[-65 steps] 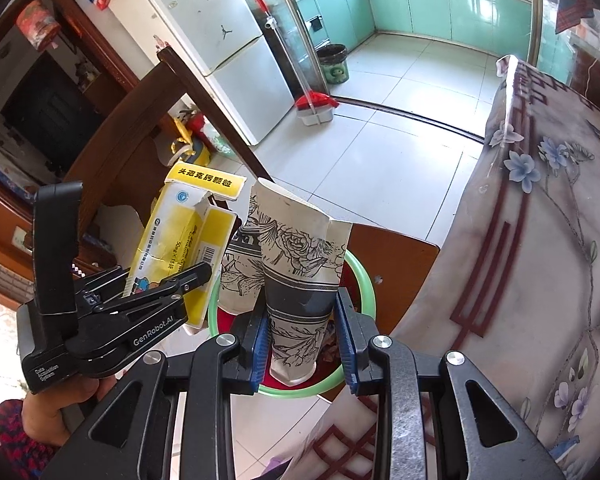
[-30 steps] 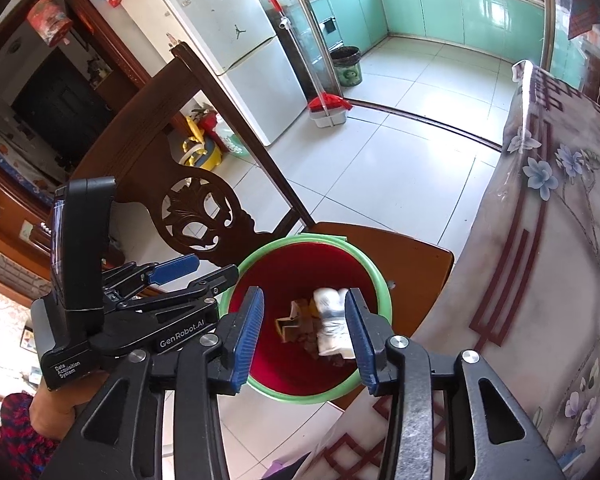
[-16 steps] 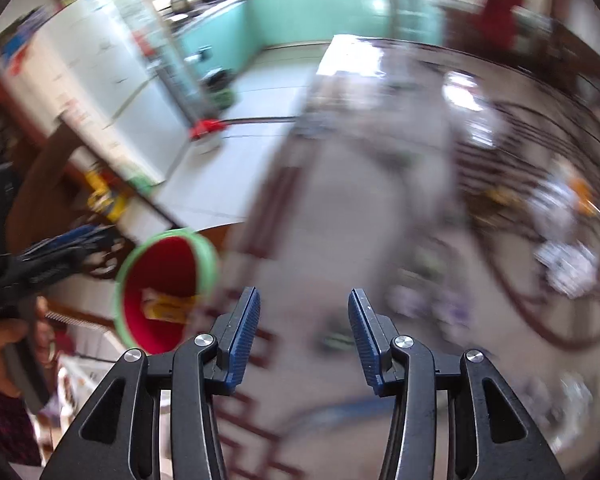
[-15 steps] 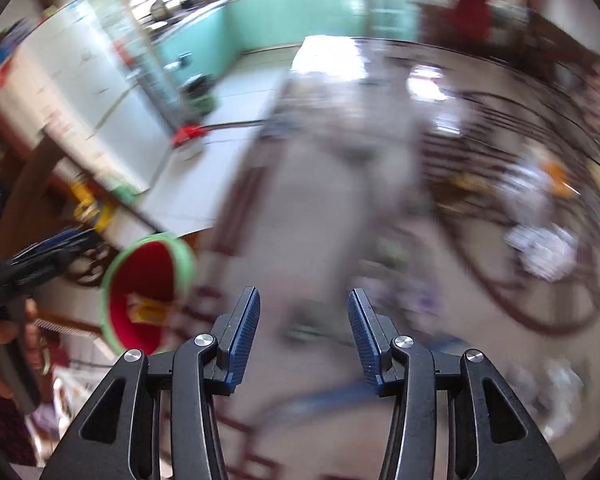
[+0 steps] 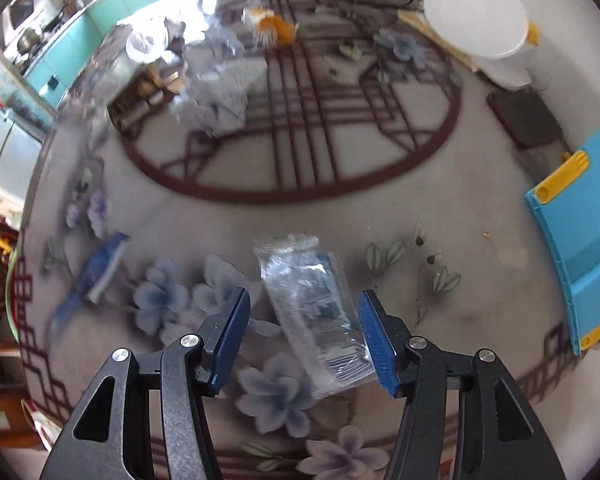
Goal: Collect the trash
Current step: 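Grasp clear plastic wrapper with right tool while left tool grasps crumpled written paper, then carry the wrapper and crumpled paper with both tools over the bucket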
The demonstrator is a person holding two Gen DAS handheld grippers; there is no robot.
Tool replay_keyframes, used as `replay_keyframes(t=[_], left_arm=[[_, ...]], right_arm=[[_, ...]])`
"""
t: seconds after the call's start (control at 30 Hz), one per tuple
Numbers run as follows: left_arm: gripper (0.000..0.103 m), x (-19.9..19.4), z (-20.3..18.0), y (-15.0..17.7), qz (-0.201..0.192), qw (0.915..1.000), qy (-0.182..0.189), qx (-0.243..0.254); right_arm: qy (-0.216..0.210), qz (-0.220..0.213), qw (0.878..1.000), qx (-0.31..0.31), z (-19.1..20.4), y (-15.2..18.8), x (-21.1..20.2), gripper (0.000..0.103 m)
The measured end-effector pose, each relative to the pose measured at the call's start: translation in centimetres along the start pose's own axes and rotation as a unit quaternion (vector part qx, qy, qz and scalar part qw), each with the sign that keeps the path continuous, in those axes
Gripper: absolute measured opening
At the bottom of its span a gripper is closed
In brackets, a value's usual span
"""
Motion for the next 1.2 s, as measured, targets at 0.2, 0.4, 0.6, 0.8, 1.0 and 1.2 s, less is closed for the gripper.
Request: replay_keyframes(t=[0.2,0.4,0.6,0.8,1.0,1.2], left_arm=[[0.08,5.6,-8.3,-2.2,0.009,0.9972,0.032,0.067],[0.08,12.2,-12.4,-4.3,0.039,0.9928,0.013,0.113],[0.052,16.6,-12.7,-4.3,0.106,0.9908,-0.001,0.084],[0.049,13.3,-11.9,-4.4,0.082,0.9956,0.008,0.045],[0.05,7.1,-10.1,-5.1,0.035,0.9987,-0.023,0.03],[0.05,2.7,-6.3,-5.3,0.003,0.998,-0.064,-0.002]], right_arm=[[-0.035,0.013,0.997,-0.06,-2.1,-0.2,1.5,0.007],[-0.066,-0.04,0.997,-0.009,-6.8,-2.7,-0.5,0.007],[-0.067,-0.067,0.995,0.011,-9.2,-5.1,-2.4,0.007],[-0.076,-0.086,0.993,0.006,-8.8,-6.5,-3.4,0.007],[-0.092,-0.111,0.989,-0.01,-5.8,-8.0,-4.5,0.007],[-0.105,-0.13,0.985,-0.035,-1.4,-8.8,-5.8,0.007]])
Point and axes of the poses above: each gripper's, at about its wrist camera, not at the fingertips, and x roughly the way its jaws point, z to its left, y to its underside, the point moved 3 cm from there along x, roughly the way its jaws point
